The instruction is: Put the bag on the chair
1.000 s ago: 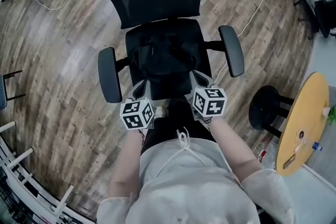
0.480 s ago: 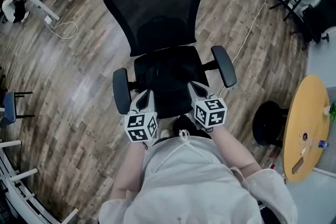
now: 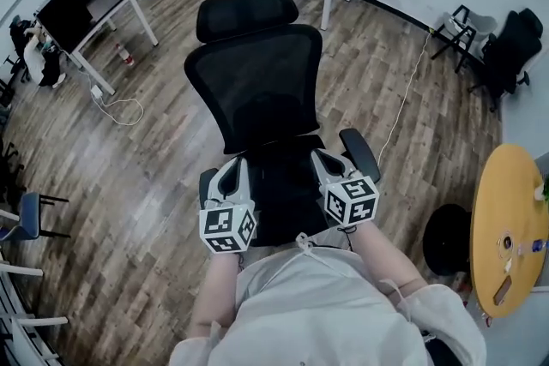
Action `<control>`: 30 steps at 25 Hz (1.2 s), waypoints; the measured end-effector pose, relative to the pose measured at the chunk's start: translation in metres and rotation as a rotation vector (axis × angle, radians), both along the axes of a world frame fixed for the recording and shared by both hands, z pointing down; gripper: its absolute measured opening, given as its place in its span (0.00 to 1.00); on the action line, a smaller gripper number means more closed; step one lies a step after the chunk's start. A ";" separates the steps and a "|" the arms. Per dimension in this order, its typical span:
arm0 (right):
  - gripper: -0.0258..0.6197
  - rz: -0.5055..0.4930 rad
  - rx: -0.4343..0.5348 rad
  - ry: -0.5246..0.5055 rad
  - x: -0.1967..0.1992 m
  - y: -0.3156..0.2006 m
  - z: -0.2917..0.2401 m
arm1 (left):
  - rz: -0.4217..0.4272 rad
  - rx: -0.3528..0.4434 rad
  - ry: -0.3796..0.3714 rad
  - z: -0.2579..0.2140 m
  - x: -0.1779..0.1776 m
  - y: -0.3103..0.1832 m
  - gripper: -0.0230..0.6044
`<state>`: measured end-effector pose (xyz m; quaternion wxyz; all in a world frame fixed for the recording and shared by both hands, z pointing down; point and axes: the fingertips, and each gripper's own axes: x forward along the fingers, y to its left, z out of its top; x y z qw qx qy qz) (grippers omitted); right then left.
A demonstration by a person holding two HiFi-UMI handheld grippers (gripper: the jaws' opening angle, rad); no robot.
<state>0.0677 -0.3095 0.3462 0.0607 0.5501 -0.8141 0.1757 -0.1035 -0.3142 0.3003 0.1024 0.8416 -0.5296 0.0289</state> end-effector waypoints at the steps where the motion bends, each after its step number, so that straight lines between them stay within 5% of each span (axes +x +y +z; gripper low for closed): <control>1: 0.04 -0.002 0.017 -0.007 0.002 -0.001 -0.011 | -0.004 0.026 0.003 -0.012 0.001 -0.001 0.05; 10: 0.04 0.006 0.115 -0.075 0.025 0.004 -0.084 | -0.013 0.183 0.038 -0.103 0.009 0.006 0.05; 30: 0.04 0.018 0.058 -0.051 0.021 0.013 -0.071 | -0.048 0.130 0.017 -0.087 0.015 0.022 0.05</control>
